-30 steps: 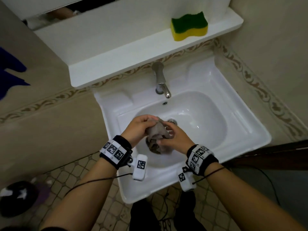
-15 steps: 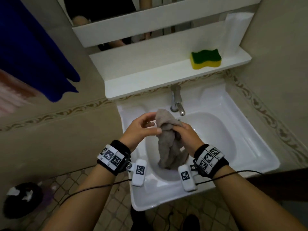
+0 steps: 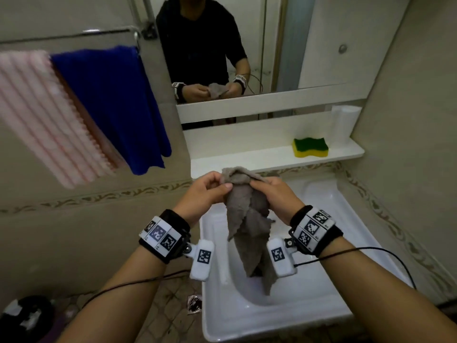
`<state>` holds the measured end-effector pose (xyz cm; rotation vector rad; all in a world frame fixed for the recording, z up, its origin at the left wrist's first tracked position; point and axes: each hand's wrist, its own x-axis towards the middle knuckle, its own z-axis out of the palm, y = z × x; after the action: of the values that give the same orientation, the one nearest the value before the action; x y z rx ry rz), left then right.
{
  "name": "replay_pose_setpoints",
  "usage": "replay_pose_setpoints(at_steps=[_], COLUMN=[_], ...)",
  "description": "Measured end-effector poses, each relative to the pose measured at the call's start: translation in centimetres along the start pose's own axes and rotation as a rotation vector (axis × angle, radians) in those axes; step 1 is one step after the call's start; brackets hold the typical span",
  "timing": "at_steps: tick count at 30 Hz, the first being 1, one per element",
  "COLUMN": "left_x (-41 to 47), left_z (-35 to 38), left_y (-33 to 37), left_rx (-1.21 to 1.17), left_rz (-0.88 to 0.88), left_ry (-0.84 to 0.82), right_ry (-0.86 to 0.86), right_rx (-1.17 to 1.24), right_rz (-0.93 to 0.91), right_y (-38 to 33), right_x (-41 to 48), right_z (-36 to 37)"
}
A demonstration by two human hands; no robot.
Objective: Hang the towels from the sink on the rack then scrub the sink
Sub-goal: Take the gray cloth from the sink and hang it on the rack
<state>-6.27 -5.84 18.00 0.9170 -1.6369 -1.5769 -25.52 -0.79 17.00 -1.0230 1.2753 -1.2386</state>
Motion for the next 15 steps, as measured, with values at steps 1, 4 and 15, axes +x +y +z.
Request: replay_pose_setpoints(at_steps=[1, 4, 15], left_x=[-0.1, -0.1, -0.2], left_z=[-0.4, -1.5, -5.8], left_y=[0.9, 3.2, 7.2], left_rx=[0.001, 0.027, 0.027], left_rz=[0.019, 0.070, 0.171], left_ry=[0.008, 0.013, 0.196], right_ry=[-0.012, -0.057, -0.121], right_rx=[-0.002, 0.001, 0.201], right_rz=[-0.007, -0.062, -0.145], right_y=[-0.8, -2.9, -9.0], right_x=[0.0, 0.4, 1.5], right_z=[0.3, 1.0, 5.4])
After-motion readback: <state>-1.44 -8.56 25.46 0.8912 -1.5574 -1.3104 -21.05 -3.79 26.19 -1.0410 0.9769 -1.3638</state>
